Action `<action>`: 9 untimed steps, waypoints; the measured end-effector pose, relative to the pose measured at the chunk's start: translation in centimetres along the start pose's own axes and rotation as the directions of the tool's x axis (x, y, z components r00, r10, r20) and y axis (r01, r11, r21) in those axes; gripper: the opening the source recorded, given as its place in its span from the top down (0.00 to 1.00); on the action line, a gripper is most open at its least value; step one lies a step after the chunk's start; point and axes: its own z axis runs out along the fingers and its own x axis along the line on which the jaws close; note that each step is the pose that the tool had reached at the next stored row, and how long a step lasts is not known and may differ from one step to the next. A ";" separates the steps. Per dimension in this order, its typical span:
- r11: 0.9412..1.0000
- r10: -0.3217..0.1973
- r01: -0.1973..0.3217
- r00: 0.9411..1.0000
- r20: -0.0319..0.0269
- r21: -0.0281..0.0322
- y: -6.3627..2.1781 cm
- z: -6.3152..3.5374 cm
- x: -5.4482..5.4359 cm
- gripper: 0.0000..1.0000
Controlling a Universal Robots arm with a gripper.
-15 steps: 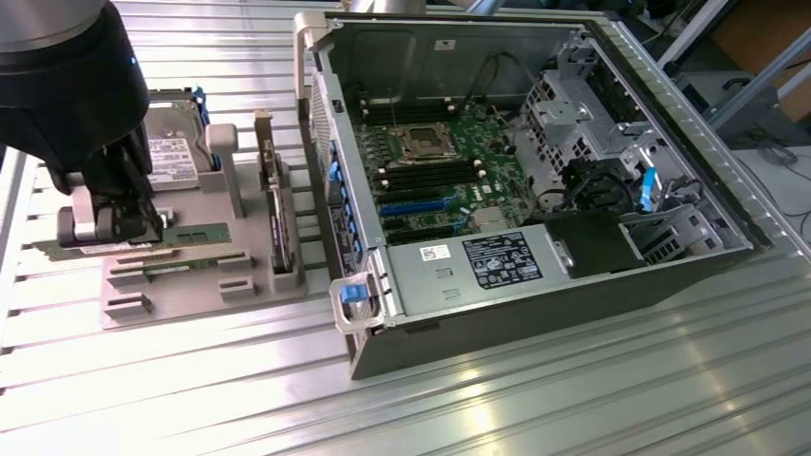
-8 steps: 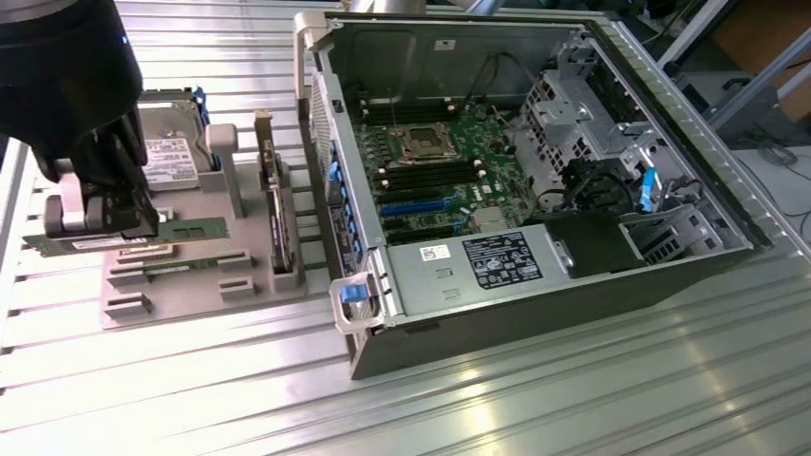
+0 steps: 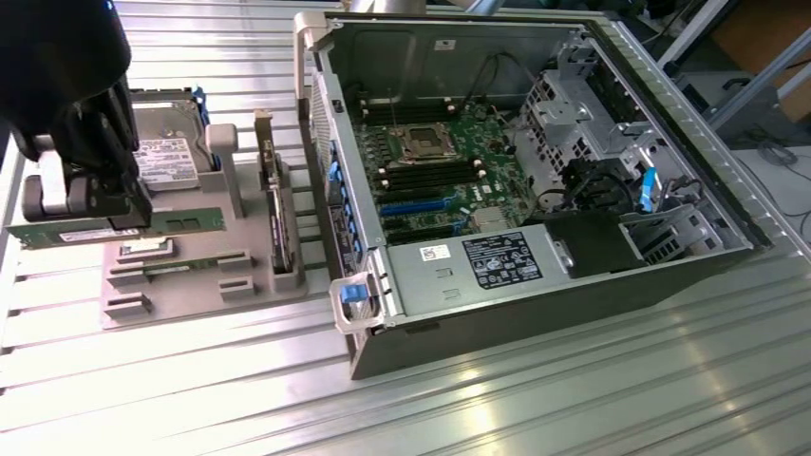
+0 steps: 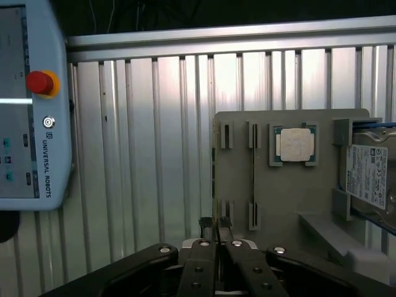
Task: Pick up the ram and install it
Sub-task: 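Pick up the ram and move it above insertion slot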
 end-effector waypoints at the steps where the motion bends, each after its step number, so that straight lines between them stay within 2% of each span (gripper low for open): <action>1: 1.000 0.000 0.000 1.000 -0.004 0.000 0.00 -0.32 0.0 0.88; 9: 1.000 0.000 0.000 1.000 -0.012 0.000 0.00 -1.18 0.1 0.88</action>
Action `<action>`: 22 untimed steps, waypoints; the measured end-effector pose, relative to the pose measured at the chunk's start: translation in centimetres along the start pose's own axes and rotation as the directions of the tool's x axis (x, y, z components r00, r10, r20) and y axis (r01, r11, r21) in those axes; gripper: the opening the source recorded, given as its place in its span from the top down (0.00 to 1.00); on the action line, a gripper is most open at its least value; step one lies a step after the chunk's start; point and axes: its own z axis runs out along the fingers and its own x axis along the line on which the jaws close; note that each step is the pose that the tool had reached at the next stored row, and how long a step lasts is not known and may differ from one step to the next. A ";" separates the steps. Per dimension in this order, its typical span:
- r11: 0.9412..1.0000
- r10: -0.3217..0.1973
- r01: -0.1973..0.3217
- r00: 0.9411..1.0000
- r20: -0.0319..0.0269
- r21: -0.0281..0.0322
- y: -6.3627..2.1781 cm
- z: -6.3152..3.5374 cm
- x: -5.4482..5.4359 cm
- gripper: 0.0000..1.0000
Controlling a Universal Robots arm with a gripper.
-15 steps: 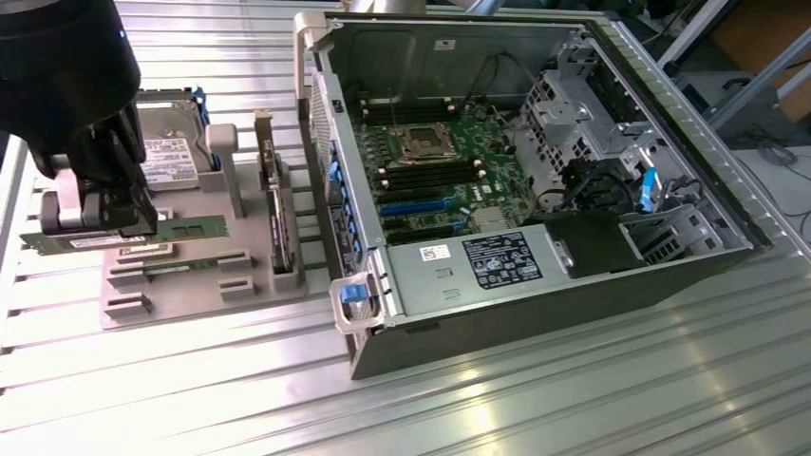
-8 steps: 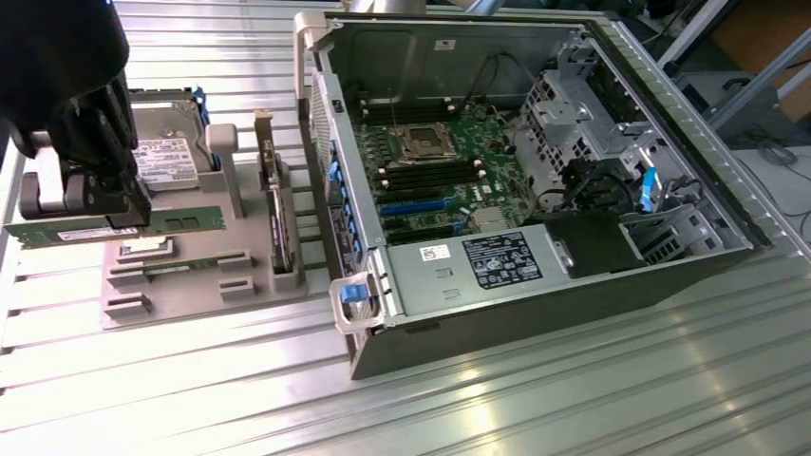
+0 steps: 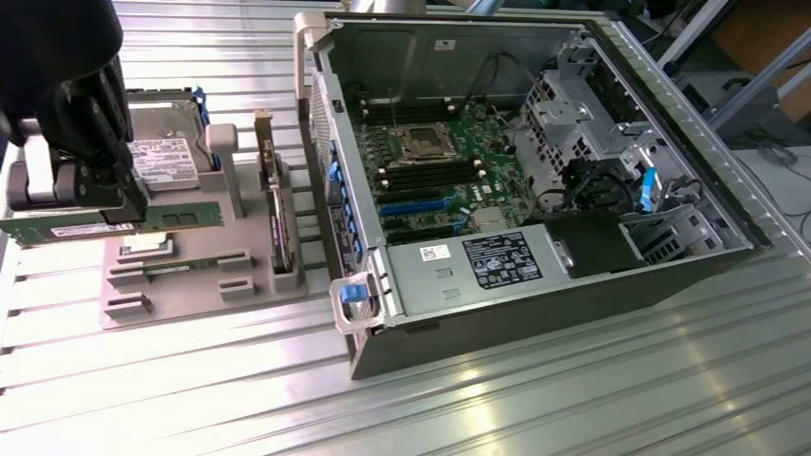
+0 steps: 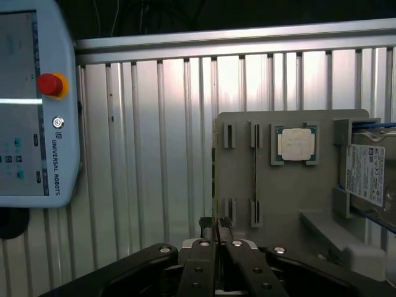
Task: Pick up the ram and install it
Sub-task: 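Pick up the ram and move it above insertion slot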
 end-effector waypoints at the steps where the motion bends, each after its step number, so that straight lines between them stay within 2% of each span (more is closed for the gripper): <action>1: 1.000 0.000 0.000 1.000 -0.001 0.000 0.00 -0.12 0.0 0.88; 16: 1.000 0.000 0.000 1.000 -0.022 0.001 -0.01 -2.27 0.2 0.88; 18: 1.000 0.000 0.000 1.000 -0.025 0.001 -0.01 -2.89 0.3 0.88; 22: 1.000 0.000 0.000 1.000 -0.027 0.001 -0.02 -3.49 0.4 0.88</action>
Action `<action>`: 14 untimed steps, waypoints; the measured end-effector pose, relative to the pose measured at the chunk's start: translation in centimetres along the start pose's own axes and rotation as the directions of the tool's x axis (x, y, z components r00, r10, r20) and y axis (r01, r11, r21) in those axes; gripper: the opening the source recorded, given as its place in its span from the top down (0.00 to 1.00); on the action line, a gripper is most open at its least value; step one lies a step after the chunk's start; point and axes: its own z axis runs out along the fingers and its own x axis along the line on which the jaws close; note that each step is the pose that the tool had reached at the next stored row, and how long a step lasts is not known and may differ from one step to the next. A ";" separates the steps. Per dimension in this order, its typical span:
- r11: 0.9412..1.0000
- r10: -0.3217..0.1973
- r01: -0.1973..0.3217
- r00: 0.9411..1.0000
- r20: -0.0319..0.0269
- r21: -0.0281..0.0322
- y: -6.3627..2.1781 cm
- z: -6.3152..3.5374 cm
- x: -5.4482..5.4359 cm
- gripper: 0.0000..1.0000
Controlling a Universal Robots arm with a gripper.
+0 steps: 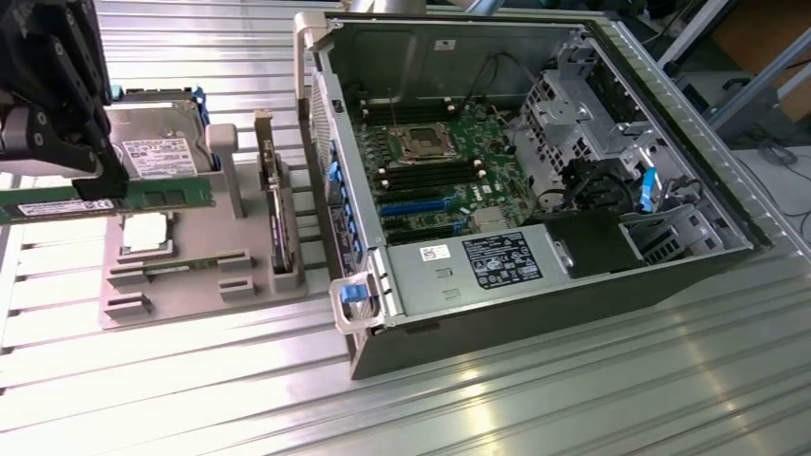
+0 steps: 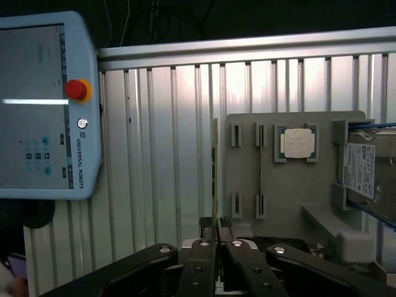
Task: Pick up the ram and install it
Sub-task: 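Pick up the ram and move it above insertion slot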
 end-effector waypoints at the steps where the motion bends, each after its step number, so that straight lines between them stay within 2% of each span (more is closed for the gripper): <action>1: 1.000 0.000 0.000 1.000 0.001 0.000 0.00 -0.08 0.0 0.88; 3: 1.000 0.000 0.000 1.000 0.017 -0.001 0.00 -0.12 0.0 0.88; 4: 1.000 0.000 0.000 1.000 0.028 -0.001 0.00 -0.13 0.0 0.88; 6: 1.000 0.000 0.000 0.997 0.073 -0.002 0.00 -0.16 0.0 0.88; 7: 1.000 0.000 0.000 0.995 0.099 -0.003 0.00 -0.16 0.0 0.88; 8: 1.000 0.001 0.000 0.992 0.128 -0.004 0.00 -0.17 0.0 0.88; 9: 1.000 0.001 0.000 0.990 0.141 -0.004 0.00 -0.17 0.1 0.88; 10: 1.000 0.001 0.000 0.990 0.144 -0.004 0.01 -0.17 0.1 0.88; 14: 1.000 0.001 0.000 0.990 0.144 -0.004 0.00 -0.17 0.1 0.88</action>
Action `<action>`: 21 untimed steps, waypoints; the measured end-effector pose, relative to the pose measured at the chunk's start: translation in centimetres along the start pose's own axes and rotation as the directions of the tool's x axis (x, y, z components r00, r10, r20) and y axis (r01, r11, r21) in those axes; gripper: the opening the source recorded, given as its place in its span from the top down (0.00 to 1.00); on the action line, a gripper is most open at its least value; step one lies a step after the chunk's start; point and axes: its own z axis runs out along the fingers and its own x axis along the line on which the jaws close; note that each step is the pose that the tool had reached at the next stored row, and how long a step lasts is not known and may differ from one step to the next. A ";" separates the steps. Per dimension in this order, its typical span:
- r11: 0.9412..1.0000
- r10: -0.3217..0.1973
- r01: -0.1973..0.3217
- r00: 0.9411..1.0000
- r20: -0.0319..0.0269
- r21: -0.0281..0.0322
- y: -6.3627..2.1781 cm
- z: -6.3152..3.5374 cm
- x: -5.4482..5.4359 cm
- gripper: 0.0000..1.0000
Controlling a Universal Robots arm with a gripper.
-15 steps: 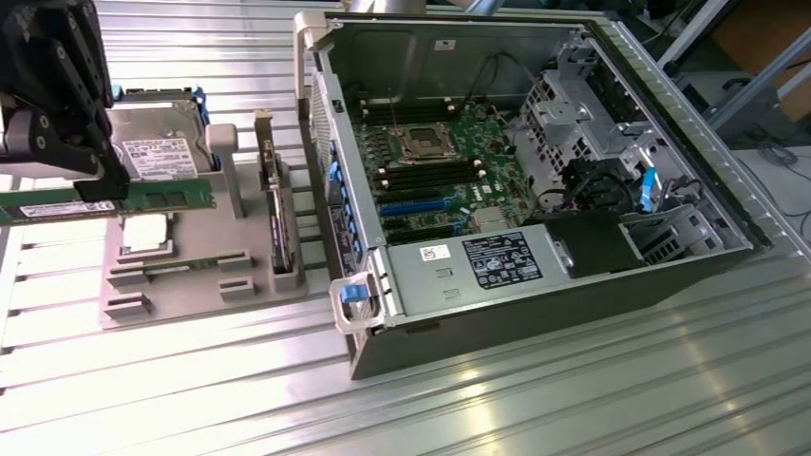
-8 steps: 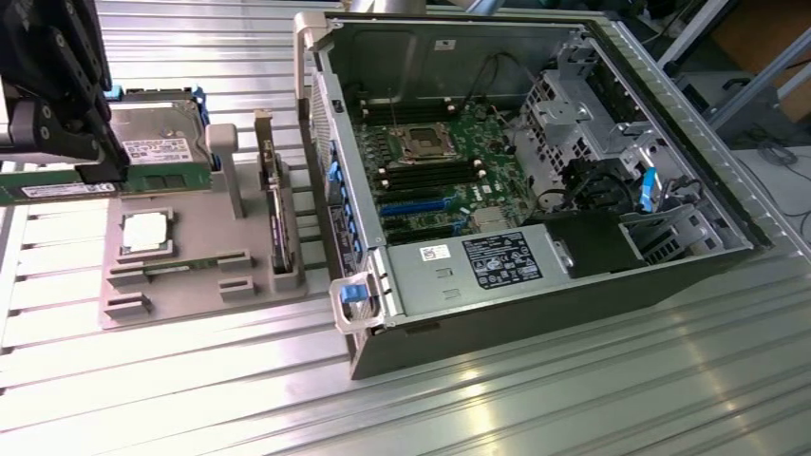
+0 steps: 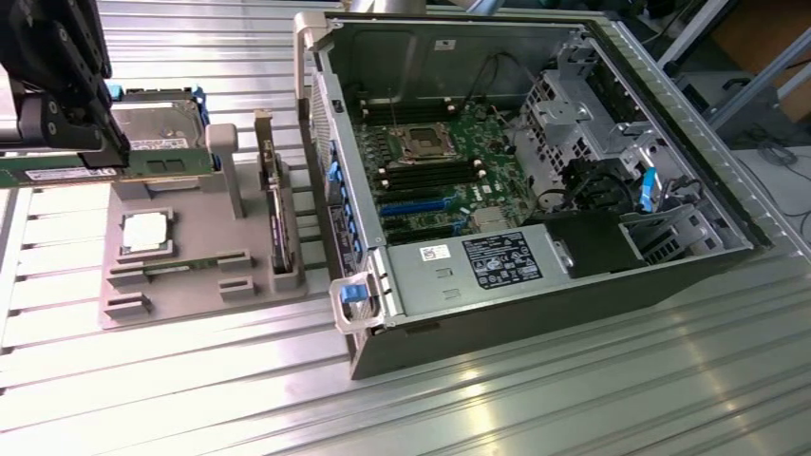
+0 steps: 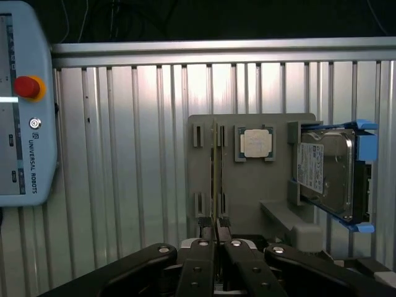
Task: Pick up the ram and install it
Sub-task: 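Pick up the ram and move it above insertion slot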
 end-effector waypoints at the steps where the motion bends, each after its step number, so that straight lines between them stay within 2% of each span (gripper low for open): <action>1: 1.000 0.000 0.000 1.000 0.000 0.000 -0.01 0.00 0.0 0.88; 6: 1.000 0.000 0.000 1.000 0.000 0.000 -0.62 0.01 0.0 0.88; 21: 1.000 0.000 0.000 1.000 0.000 0.000 -1.56 0.01 0.0 0.88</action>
